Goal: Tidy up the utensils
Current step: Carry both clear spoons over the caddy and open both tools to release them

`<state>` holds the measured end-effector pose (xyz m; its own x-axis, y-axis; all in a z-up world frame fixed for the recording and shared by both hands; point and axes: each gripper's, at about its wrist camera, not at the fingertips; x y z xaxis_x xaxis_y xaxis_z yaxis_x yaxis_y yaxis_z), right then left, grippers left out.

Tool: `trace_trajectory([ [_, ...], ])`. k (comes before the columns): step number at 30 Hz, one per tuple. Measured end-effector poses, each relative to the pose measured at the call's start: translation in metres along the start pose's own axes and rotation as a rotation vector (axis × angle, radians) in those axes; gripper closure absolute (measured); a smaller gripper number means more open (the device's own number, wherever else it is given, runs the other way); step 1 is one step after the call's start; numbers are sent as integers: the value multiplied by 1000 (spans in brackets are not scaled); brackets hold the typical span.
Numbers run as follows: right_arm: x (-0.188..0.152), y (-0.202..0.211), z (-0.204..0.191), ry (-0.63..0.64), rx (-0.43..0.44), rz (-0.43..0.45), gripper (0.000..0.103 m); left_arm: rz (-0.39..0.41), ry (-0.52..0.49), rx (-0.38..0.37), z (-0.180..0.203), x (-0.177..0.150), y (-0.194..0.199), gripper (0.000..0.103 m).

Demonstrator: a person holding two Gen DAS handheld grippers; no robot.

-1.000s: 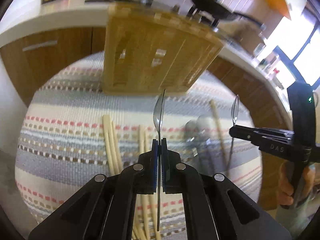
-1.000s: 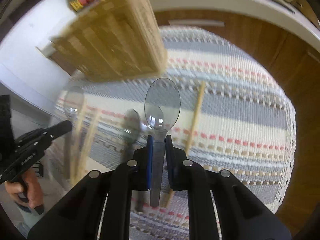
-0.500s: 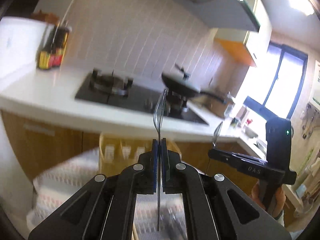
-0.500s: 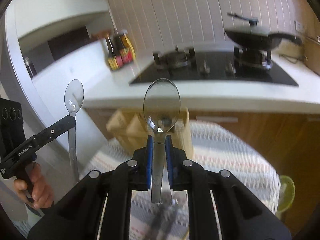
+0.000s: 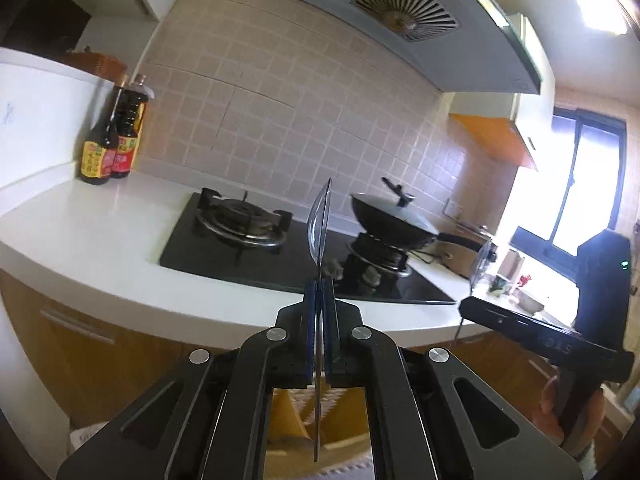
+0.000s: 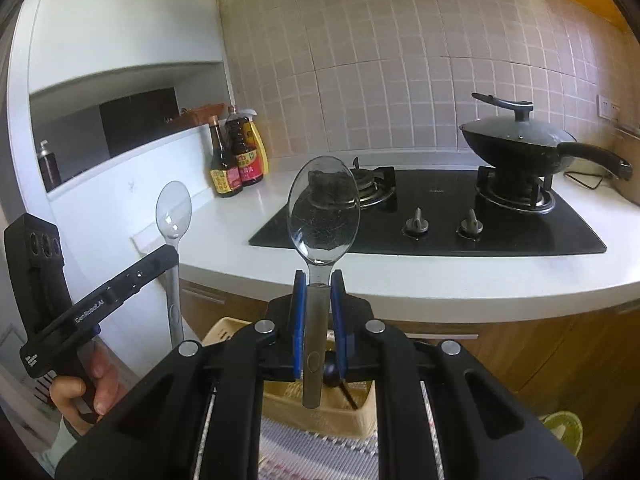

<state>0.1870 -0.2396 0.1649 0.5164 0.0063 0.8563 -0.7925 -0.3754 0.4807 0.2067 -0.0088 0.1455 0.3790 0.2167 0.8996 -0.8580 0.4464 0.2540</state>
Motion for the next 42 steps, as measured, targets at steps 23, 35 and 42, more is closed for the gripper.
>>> trace_trajectory([
  [23,-52,-49,-8,184,-108,-3,93,79,-69,13,-20,-55,-38,102],
  [35,-76,-33,-7,177,-63,-8,56,25,-75,26,-26,-71,-20,85],
  [42,-86,-5,-3,86,-59,-76,56,-14,-55,10,-21,-74,12,67],
])
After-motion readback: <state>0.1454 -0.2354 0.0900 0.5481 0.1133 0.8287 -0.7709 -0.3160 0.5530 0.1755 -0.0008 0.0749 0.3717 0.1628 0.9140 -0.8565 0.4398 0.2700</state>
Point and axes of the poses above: each gripper's, at about its wrist camera, not at the fingertips, and y roughly against the way its jaws point, z to its right, x to its top, and after that the axes turned 2 degrees about -z, right-handed
